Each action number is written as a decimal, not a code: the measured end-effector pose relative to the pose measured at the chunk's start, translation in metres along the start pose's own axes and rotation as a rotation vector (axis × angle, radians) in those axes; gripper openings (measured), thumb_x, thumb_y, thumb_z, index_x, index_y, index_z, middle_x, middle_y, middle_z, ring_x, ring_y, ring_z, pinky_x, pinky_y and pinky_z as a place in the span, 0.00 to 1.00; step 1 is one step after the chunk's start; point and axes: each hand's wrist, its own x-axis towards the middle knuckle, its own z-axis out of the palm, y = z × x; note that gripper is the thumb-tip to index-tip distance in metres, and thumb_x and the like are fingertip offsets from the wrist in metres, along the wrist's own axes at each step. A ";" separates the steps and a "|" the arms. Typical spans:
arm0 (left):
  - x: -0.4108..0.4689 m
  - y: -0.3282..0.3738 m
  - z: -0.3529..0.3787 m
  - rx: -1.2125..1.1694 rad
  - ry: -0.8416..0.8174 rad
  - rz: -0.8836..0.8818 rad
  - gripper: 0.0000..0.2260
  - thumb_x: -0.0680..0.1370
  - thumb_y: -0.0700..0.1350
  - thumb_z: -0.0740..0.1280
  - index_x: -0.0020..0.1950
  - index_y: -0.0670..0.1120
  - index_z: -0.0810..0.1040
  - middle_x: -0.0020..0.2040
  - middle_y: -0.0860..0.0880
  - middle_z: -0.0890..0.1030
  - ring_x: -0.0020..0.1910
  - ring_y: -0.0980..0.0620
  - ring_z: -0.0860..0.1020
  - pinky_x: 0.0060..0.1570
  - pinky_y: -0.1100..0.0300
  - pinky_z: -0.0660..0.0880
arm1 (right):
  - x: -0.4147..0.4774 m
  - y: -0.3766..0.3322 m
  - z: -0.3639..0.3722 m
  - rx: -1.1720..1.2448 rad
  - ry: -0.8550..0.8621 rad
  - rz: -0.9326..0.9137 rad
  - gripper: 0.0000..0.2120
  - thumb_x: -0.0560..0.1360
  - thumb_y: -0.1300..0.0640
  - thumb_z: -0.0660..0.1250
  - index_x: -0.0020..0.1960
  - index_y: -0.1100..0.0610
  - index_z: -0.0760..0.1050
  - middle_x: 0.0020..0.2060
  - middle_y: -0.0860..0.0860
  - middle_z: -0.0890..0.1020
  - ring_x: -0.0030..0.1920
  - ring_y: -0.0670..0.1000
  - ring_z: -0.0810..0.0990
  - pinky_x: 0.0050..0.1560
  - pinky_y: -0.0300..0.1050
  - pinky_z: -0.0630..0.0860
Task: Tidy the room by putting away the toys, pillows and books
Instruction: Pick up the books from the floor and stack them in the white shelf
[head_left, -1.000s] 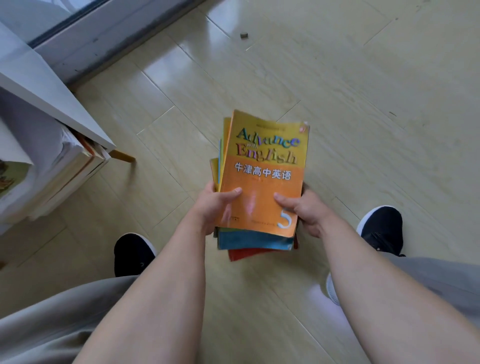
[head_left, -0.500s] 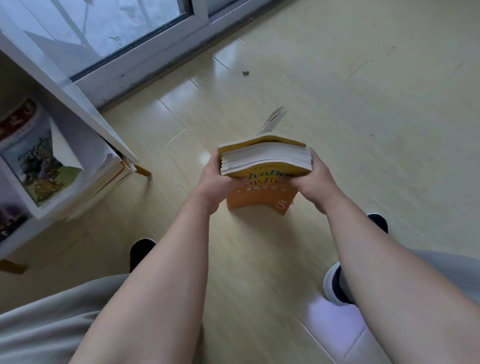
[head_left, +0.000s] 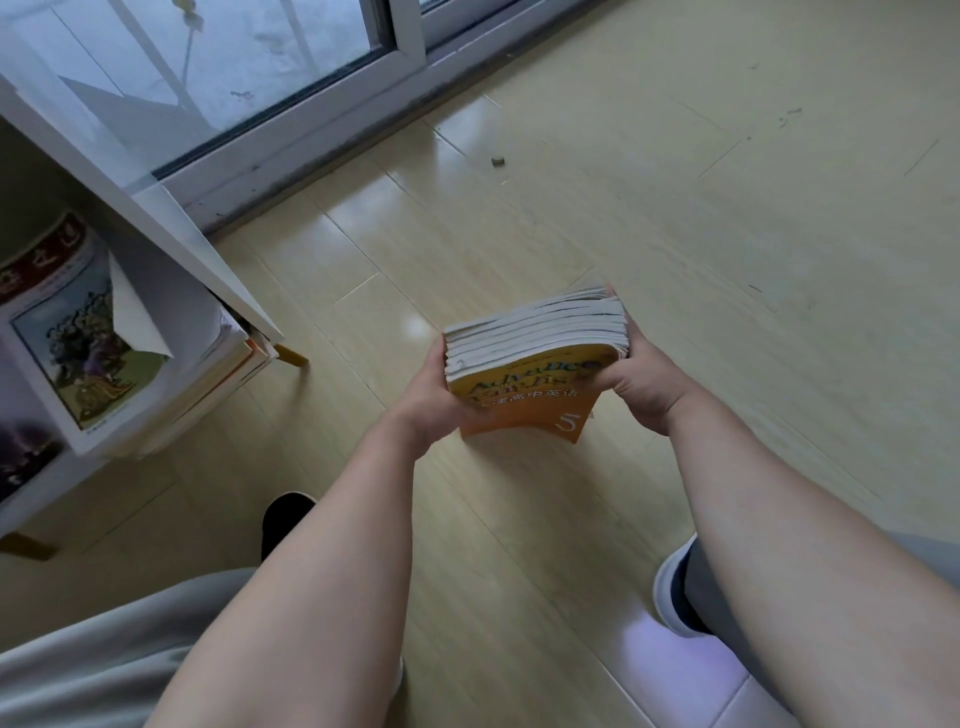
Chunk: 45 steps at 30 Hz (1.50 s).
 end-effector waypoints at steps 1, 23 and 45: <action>0.000 -0.002 0.001 0.002 0.001 -0.007 0.50 0.54 0.43 0.79 0.75 0.56 0.66 0.60 0.59 0.80 0.59 0.59 0.77 0.58 0.51 0.80 | 0.002 0.001 0.000 0.015 -0.005 -0.003 0.59 0.65 0.83 0.65 0.81 0.38 0.52 0.68 0.48 0.77 0.66 0.53 0.75 0.50 0.45 0.80; 0.014 -0.014 -0.006 -0.002 -0.002 -0.035 0.36 0.62 0.30 0.73 0.68 0.51 0.76 0.57 0.52 0.84 0.60 0.49 0.80 0.46 0.60 0.79 | 0.019 0.024 -0.009 -0.031 -0.074 0.031 0.58 0.64 0.81 0.67 0.81 0.38 0.53 0.72 0.50 0.74 0.71 0.55 0.70 0.60 0.47 0.75; 0.023 -0.007 0.015 -0.547 0.201 -0.144 0.16 0.85 0.52 0.61 0.66 0.45 0.81 0.58 0.44 0.85 0.58 0.44 0.84 0.54 0.52 0.81 | 0.012 0.046 -0.006 0.080 -0.210 0.047 0.54 0.56 0.76 0.72 0.80 0.54 0.61 0.65 0.55 0.81 0.67 0.59 0.77 0.62 0.54 0.78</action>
